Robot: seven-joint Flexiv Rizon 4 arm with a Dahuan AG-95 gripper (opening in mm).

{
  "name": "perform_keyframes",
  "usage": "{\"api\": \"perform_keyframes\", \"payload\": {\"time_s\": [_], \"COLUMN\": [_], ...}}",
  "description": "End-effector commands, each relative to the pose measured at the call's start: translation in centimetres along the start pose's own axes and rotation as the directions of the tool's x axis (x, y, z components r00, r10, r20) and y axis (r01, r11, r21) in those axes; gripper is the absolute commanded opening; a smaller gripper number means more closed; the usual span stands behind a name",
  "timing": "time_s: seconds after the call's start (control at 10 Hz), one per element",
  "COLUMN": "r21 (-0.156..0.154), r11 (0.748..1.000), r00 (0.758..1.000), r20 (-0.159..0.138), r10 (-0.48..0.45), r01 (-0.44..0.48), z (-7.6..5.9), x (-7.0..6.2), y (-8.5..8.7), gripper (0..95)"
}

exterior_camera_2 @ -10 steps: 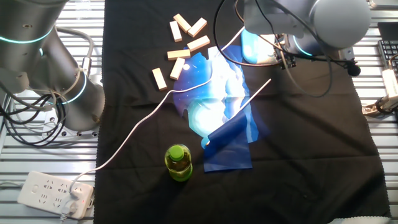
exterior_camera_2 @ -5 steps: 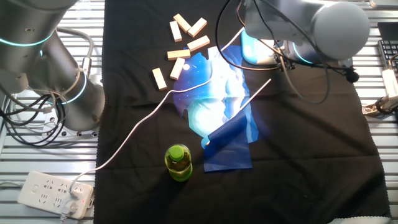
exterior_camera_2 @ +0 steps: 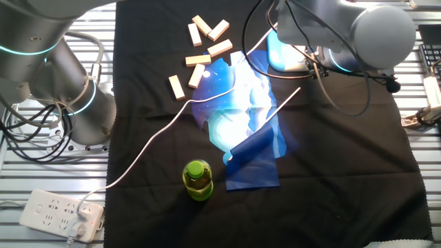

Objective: Turn off the desk lamp by pressing the button

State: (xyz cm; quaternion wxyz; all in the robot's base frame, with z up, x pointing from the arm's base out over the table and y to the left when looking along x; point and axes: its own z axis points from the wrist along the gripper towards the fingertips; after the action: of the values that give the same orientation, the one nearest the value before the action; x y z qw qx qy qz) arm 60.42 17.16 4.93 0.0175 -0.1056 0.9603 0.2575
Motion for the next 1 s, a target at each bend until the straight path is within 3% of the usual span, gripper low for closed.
{"api": "perform_keyframes", "payload": {"time_s": [0.1,1.0], "r21": [0.001,-0.03], "r11": [1.0,0.999], "r00": [1.0,0.999], "r20": [-0.002,-0.006], "r10": [0.003,0.036], "r01": [-0.003,-0.037], "z": [0.09,0.38], "x": [-0.02,0.18], "y": [0.05,0.43], "gripper": [0.0,0.0]}}
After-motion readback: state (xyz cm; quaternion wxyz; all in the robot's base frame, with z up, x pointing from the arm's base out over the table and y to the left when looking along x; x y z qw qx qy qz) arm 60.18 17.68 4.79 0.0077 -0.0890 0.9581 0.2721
